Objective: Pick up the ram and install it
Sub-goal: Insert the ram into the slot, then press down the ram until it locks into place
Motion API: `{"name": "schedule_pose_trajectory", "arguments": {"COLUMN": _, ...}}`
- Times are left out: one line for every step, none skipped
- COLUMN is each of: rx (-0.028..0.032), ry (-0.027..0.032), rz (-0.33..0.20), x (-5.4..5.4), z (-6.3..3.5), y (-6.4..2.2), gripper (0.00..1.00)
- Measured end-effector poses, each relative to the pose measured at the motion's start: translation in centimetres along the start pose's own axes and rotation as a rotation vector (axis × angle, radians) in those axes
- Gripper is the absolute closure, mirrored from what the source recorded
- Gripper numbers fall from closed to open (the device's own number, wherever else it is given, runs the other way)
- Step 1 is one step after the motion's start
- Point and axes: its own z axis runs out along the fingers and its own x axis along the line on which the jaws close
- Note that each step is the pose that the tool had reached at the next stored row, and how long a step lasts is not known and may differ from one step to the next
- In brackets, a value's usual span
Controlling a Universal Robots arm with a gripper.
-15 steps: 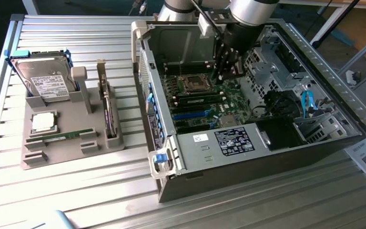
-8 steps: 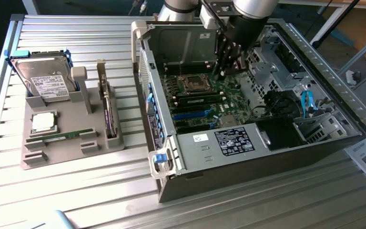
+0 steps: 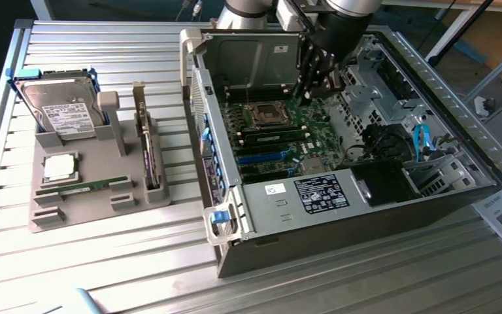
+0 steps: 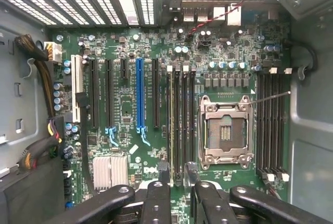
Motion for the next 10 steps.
{"name": "schedule_pose_trajectory", "arguments": {"rx": 0.0, "ry": 0.0, "rz": 0.0, "x": 0.0, "z": -0.07, "y": 0.0, "gripper": 0.75}}
{"name": "schedule_pose_trajectory", "arguments": {"rx": 0.0001, "ry": -0.0002, "rz": 0.0, "x": 0.0, "z": -0.07, "y": 0.0, "gripper": 0.75}}
{"name": "schedule_pose_trajectory", "arguments": {"rx": 0.0001, "ry": -0.0002, "rz": 0.0, "x": 0.0, "z": -0.07, "y": 0.0, "gripper": 0.75}}
{"name": "schedule_pose_trajectory", "arguments": {"rx": 0.0, "ry": 0.0, "rz": 0.0, "x": 0.0, "z": -0.08, "y": 0.0, "gripper": 0.75}}
{"name": "schedule_pose_trajectory", "arguments": {"rx": 0.0, "ry": -0.0001, "rz": 0.0, "x": 0.0, "z": -0.07, "y": 0.0, "gripper": 0.75}}
{"name": "schedule_pose_trajectory", "arguments": {"rx": 0.0, "ry": -0.0001, "rz": 0.0, "x": 0.0, "z": -0.08, "y": 0.0, "gripper": 0.75}}
{"name": "schedule_pose_trajectory", "arguments": {"rx": 0.0, "ry": -0.0001, "rz": 0.0, "x": 0.0, "z": -0.08, "y": 0.0, "gripper": 0.75}}
{"name": "schedule_pose_trajectory", "arguments": {"rx": 0.0, "ry": -0.0001, "rz": 0.0, "x": 0.0, "z": -0.08, "y": 0.0, "gripper": 0.75}}
{"name": "schedule_pose_trajectory", "arguments": {"rx": 0.0, "ry": 0.0, "rz": 0.0, "x": 0.0, "z": -0.08, "y": 0.0, "gripper": 0.75}}
{"name": "schedule_pose_trajectory", "arguments": {"rx": 0.0, "ry": 0.0, "rz": 0.0, "x": 0.0, "z": -0.08, "y": 0.0, "gripper": 0.75}}
